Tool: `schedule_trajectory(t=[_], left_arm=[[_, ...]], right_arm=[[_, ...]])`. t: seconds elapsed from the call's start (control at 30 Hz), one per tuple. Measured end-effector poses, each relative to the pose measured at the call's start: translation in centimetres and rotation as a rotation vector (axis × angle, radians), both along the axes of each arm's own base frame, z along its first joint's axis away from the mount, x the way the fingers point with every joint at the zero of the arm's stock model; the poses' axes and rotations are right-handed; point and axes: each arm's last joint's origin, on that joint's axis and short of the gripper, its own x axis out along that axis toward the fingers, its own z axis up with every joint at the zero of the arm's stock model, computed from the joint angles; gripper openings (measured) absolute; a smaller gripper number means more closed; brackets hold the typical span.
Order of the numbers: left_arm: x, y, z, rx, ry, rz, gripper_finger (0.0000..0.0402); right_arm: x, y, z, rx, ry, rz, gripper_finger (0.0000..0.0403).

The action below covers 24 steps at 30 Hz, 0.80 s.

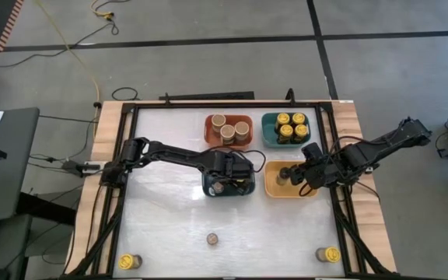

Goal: Sort spices by type
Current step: Put the yellow spice bottle into the green bin

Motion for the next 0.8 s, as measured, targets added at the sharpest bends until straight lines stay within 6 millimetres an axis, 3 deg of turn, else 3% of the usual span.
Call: schedule_trajectory(t=[0.17,0.5,0.8], left_arm=[[0.0,0.0,0.0,-0.001,-0.001,0.003,0.0225],[-0.3,0.0,0.5,-0.004,-0.003,0.028,0.0303],[-2.8,-1.1,6.0,0.073,-0.102,0.055,0.0307]], right_arm=[[0.0,0.0,0.0,0.0,0.0,0.0,0.0365],[0.0,0.0,0.0,0.0,0.0,0.0,0.0365],[0.0,0.0,0.0,0.0,0.0,0.0,0.0365]])
